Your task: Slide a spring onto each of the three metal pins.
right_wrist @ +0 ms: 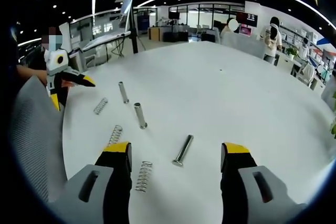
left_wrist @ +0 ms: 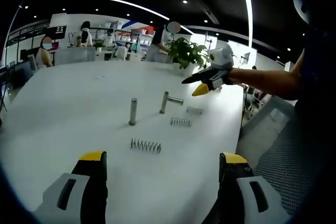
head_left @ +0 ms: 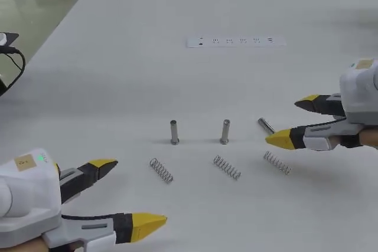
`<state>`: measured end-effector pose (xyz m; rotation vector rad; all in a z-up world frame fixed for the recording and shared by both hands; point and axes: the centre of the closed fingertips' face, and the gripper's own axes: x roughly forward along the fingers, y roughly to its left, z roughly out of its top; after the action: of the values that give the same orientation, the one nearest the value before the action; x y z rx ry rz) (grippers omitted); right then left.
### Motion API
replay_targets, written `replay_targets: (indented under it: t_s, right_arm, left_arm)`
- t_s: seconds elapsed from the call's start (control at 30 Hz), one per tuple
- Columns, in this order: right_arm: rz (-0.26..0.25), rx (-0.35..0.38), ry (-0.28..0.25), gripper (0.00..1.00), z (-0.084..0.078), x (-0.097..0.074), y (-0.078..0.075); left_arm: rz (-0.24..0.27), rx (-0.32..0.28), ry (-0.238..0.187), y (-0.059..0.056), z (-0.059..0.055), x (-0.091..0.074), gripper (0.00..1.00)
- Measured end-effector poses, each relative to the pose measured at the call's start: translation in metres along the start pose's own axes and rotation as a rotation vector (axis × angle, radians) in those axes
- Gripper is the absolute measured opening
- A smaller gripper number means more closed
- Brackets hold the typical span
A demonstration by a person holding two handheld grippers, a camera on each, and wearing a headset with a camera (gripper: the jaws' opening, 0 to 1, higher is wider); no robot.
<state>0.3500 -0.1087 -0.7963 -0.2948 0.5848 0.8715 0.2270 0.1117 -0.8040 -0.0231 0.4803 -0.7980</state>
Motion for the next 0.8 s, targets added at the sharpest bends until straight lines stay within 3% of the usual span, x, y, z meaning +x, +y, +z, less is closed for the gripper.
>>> replay_targets:
  t_s: [0.8]
  right_arm:
    - [-0.057,0.114,0.176,0.61,-0.034,0.024,-0.016]
  left_arm:
    - [0.000,-0.004,-0.002,0.000,0.000,-0.001,0.84]
